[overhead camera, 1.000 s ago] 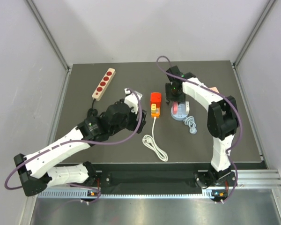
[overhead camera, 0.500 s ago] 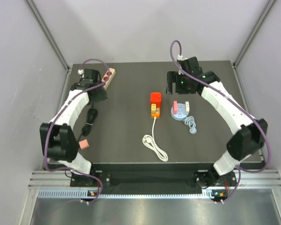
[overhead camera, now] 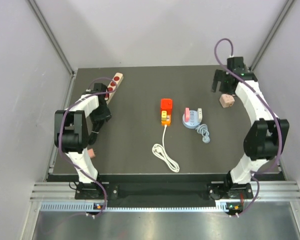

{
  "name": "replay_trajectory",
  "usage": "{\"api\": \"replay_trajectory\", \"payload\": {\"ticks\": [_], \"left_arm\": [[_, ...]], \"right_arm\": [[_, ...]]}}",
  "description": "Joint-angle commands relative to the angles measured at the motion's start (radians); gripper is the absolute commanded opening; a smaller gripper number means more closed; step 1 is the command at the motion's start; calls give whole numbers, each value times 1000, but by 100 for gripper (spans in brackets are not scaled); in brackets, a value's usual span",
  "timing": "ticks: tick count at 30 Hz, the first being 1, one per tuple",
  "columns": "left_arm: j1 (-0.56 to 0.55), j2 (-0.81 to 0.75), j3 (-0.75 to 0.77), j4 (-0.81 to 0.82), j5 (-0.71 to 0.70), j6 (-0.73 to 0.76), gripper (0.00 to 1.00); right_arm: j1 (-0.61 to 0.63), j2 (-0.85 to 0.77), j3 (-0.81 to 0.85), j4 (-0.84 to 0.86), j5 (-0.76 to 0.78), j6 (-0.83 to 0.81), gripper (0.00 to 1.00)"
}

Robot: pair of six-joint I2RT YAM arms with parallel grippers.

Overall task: Insert the plug
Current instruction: Adjust the socket at the center of the board, then pick up the plug from the center of the board.

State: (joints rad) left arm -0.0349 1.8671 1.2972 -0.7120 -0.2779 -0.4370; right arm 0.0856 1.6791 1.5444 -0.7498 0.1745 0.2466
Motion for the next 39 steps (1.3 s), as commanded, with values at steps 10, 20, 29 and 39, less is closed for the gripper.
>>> {"api": "replay_trajectory", "payload": {"ticks": [10,20,29,39], "left_arm": [[-62,-184,-107,-27,129,-80,55],[-63,-371,-23,28,310,-60,71],[-80,-436,-105,166,513,-91,67],[-125,-496,-53,192,577,-83,67]], "right_arm": [[-253,286,229,18,-82,-88,100],[-256,383,217,23,-236,-363,100],[-250,406,198,41,-270,-400,88],[-225,458,206,35,-267,-409,88]]}}
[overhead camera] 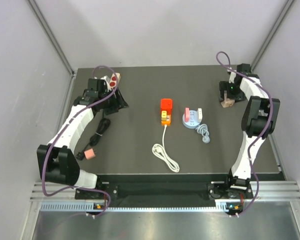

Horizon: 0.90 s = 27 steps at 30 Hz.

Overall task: Insert the plug
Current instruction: Pick up the plug from the center of the board.

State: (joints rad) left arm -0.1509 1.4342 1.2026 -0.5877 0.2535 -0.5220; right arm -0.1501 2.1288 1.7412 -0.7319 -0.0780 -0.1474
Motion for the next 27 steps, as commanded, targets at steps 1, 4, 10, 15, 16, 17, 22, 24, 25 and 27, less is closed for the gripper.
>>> {"api": "replay_trajectory", "payload": {"ticks": [1,4,10,15,16,17,22,24,25,27], "left_arm": [[-9,-64,46,62,12,-1,67],[-7,-51,78,49,-37,-21,66],[-9,-41,117,101,105,-26,65],[-24,-72,109,164,223,-39,67],[-29,-78,107,172,234,-35,68],[-32,-83,109,190,248,-35,70],[-30,-74,192,160,403,-79,73],[-32,-63,213,147,460,-119,75],[-32,-64,225,147,527,-153,75],[-35,-67,218,167,584,-194,76]], "right_arm": [[11,5,-2,29,-17,-12,86],[18,6,-9,45,-29,-4,69],[49,-88,-5,49,18,61,12],[92,-252,17,17,-63,268,0],[121,-285,6,20,-80,270,0],[139,-317,-9,20,-95,263,0],[334,-562,-101,48,-226,163,0],[417,-665,-176,97,-229,120,0],[502,-693,-201,115,-224,112,0],[593,-775,-279,191,-197,85,0]]}}
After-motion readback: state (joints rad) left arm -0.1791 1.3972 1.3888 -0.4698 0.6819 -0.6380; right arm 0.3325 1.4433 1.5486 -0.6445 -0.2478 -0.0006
